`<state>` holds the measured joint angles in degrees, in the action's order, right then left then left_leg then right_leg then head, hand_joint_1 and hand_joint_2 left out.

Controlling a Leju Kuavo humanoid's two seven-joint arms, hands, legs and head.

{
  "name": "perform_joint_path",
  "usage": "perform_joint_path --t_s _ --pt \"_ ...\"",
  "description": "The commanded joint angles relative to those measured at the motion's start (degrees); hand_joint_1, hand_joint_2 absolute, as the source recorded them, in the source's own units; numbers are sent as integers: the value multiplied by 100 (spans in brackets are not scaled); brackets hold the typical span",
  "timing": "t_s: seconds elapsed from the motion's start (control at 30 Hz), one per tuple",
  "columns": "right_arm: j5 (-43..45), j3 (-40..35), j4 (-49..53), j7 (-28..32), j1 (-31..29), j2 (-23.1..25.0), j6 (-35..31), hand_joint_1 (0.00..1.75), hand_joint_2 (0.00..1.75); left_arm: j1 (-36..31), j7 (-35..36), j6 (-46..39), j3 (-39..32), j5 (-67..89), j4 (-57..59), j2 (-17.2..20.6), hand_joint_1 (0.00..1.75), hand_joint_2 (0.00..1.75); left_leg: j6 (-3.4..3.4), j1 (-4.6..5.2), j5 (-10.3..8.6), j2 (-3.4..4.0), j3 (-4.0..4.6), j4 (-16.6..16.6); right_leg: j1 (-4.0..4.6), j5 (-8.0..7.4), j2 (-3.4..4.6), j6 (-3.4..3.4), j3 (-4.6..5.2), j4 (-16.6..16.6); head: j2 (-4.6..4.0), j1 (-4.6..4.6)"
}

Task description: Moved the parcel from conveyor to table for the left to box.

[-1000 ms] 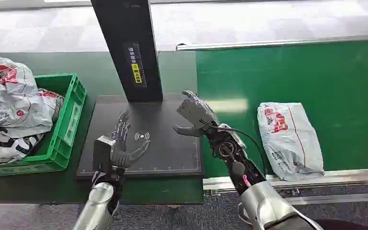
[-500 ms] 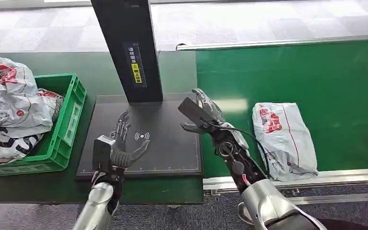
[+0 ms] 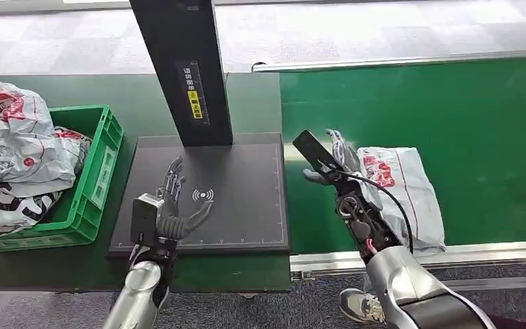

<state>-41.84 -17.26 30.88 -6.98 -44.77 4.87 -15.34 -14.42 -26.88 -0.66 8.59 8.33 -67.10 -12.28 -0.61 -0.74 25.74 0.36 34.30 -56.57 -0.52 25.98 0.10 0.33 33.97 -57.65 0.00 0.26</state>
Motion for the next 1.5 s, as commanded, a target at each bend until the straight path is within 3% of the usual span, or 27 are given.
perform_joint_path --t_s 0.03,0.33,0.67,0.7,0.73,1.1,1.2,1.23,1.4,1.5 --pt "-1418 132 -1074 -1029 -261 -480 1016 0 175 -85 29 -7 -156 108 246 -92 0 175 5 1 1 -20 -15 5 0 6 -18 0 -22 7 0 2" --pt "-2444 -154 -1349 -1489 -16 -1304 2110 0 175 177 -1 -82 -304 123 117 -9 0 175 4 2 3 -16 -15 6 -1 6 -18 0 -20 8 0 0" --pt "-2783 103 -1370 -1543 202 -1851 2582 0 175 9 -194 -157 -130 -52 503 113 0 175 7 1 -2 -55 -23 10 -1 6 -57 2 -44 19 0 0" --pt "-2745 178 -1372 -1504 195 -1853 2625 136 175 -20 -201 -161 -108 -67 553 125 0 175 6 1 -1 -45 -20 6 -1 4 -48 1 -37 15 -2 2" --pt "-2774 200 -1375 -1481 194 -1855 2660 175 175 -40 -219 -173 -84 -88 590 136 0 175 8 2 -4 -57 -31 15 -2 5 -60 1 -54 25 0 0" --pt "-2783 308 -1303 -868 6 -1643 2586 175 175 -1 -282 -287 -42 -217 525 210 0 175 6 2 -3 -34 -49 9 -2 1 -40 -1 -63 18 0 0" --pt "-2688 330 -1149 -391 -101 -1525 2332 175 175 83 -283 -288 -54 -225 397 241 0 175 6 2 -1 -24 -52 10 -3 -1 -30 -1 -64 19 0 0" --pt "-2466 450 -1002 300 -131 -1430 1781 175 175 137 -304 -321 -94 -240 310 255 0 175 5 3 0 -22 -50 7 -4 1 -28 -1 -61 14 0 0" --pt "-1273 1088 -193 1606 -271 -821 756 175 175 301 -352 -358 -253 -278 30 289 0 175 4 7 3 16 -34 2 -7 -5 8 -1 -36 1 -2 -2" --pt "-738 1095 512 1963 -214 -553 489 175 175 250 -369 -348 -252 -266 75 249 0 175 2 7 3 28 -30 2 -6 -5 19 -3 -26 -3 0 0"
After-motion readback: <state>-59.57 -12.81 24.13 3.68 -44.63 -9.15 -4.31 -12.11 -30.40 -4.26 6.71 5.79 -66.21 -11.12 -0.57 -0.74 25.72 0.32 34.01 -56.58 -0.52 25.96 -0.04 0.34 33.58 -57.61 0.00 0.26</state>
